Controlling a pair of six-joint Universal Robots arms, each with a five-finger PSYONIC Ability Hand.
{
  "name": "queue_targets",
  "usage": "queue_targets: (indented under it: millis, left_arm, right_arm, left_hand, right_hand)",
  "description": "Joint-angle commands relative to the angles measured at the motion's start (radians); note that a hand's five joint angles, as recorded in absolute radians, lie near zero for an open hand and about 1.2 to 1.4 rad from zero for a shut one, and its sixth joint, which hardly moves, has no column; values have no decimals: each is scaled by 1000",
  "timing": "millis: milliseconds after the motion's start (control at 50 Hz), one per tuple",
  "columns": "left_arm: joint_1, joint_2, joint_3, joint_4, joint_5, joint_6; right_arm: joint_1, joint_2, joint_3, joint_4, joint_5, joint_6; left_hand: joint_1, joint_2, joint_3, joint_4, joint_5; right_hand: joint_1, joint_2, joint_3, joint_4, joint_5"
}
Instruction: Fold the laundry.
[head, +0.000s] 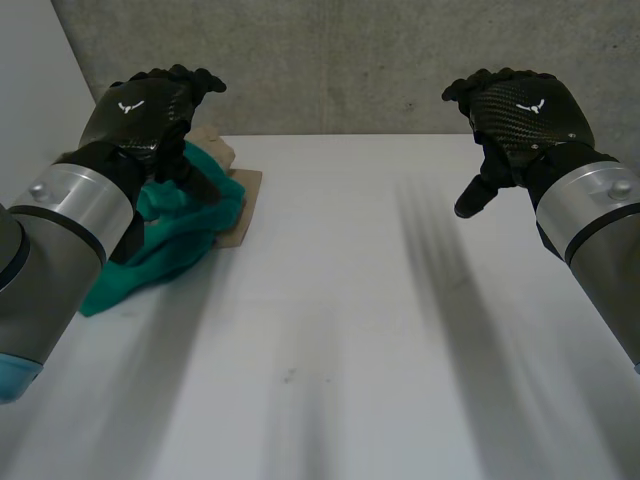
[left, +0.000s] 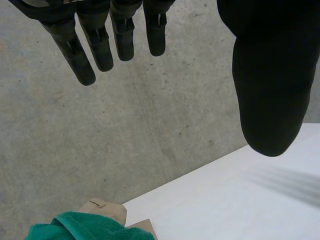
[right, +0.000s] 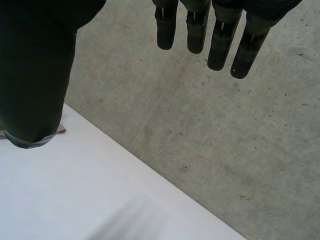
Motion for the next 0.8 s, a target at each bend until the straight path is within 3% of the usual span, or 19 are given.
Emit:
queue_targets:
  millis: [20,800]
  left_arm:
    - [-2,-24,-2,1,-3,2]
    - [-1,-56,18,14,0,5]
  right_arm:
    - [4,1,4,0,1,0]
    - [4,1,5,0,1,0]
  left_hand:
    - [-100,-104,-101,-104,-102]
    - [-100,-104,-101,-104,-102]
  right_hand:
    - [-35,-96,-99,-96,-87]
    - [-35,-96,-99,-96,-87]
